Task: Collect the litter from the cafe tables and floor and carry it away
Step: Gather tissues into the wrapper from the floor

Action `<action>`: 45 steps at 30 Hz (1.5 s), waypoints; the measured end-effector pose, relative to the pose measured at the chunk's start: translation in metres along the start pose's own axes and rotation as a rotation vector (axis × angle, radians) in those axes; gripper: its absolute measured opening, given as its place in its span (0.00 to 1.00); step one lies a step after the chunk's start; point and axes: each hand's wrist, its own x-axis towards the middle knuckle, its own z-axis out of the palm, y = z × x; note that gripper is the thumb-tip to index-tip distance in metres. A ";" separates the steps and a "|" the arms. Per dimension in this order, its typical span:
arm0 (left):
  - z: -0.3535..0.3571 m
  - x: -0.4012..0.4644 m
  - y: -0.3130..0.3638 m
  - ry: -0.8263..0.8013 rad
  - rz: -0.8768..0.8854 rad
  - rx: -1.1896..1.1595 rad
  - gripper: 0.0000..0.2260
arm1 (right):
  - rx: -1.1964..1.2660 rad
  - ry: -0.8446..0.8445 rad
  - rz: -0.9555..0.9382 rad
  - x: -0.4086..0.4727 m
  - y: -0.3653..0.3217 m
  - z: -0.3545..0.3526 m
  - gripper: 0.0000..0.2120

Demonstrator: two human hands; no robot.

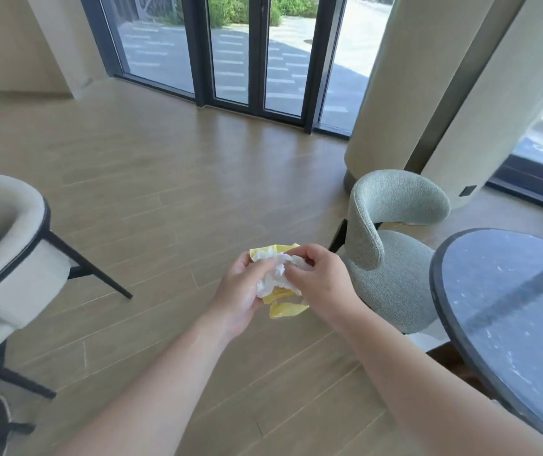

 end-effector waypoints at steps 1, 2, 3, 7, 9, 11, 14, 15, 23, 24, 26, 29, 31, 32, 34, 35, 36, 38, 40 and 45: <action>-0.004 -0.001 0.004 0.010 0.007 0.015 0.15 | -0.025 -0.008 -0.017 0.000 -0.005 0.006 0.06; -0.009 -0.002 0.007 0.028 0.014 0.032 0.16 | -0.052 -0.016 -0.034 0.000 -0.009 0.011 0.06; -0.012 -0.002 0.009 0.042 0.020 0.038 0.15 | -0.076 -0.024 -0.050 0.001 -0.012 0.016 0.07; -0.026 0.001 0.018 0.094 0.038 0.033 0.14 | -0.134 -0.080 -0.084 0.009 -0.021 0.030 0.08; -0.031 0.004 0.022 0.124 0.049 0.029 0.15 | -0.117 -0.110 -0.090 0.015 -0.025 0.037 0.07; -0.035 0.011 0.025 0.168 0.059 0.026 0.14 | -0.089 -0.132 -0.089 0.023 -0.029 0.045 0.08; -0.042 0.026 0.026 0.249 0.071 0.038 0.11 | -0.047 -0.182 -0.071 0.040 -0.029 0.053 0.10; -0.045 0.033 0.026 0.275 0.070 0.047 0.10 | -0.023 -0.200 -0.057 0.046 -0.027 0.055 0.10; -0.050 0.115 0.032 0.415 0.066 0.041 0.13 | 0.255 -0.178 0.057 0.135 -0.006 0.049 0.11; -0.050 0.128 0.035 0.427 0.060 0.048 0.13 | 0.281 -0.171 0.070 0.149 -0.002 0.046 0.11; -0.047 0.155 0.041 0.444 0.047 0.060 0.13 | 0.324 -0.153 0.089 0.179 0.004 0.037 0.12; -0.037 0.200 0.055 0.458 0.032 0.071 0.13 | 0.363 -0.123 0.105 0.223 0.013 0.017 0.10; -0.024 0.229 0.068 0.449 0.040 0.072 0.11 | 0.395 -0.100 0.123 0.251 0.017 0.001 0.08; -0.017 0.242 0.074 0.440 0.047 0.077 0.11 | 0.423 -0.089 0.131 0.263 0.019 -0.007 0.08; -0.002 0.268 0.086 0.417 0.055 0.090 0.12 | 0.495 -0.068 0.136 0.287 0.021 -0.024 0.07; 0.005 0.281 0.091 0.404 0.058 0.091 0.13 | 0.521 -0.057 0.134 0.297 0.021 -0.032 0.07; 0.011 0.293 0.096 0.389 0.063 0.089 0.13 | 0.534 -0.045 0.133 0.307 0.022 -0.040 0.07; 0.023 0.313 0.104 0.358 0.076 0.084 0.12 | 0.548 -0.013 0.137 0.324 0.023 -0.055 0.07; 0.034 0.329 0.112 0.331 0.074 0.084 0.13 | 0.565 0.021 0.139 0.339 0.023 -0.068 0.07; 0.043 0.380 0.127 0.268 0.062 0.109 0.10 | 0.558 0.089 0.113 0.378 0.023 -0.090 0.07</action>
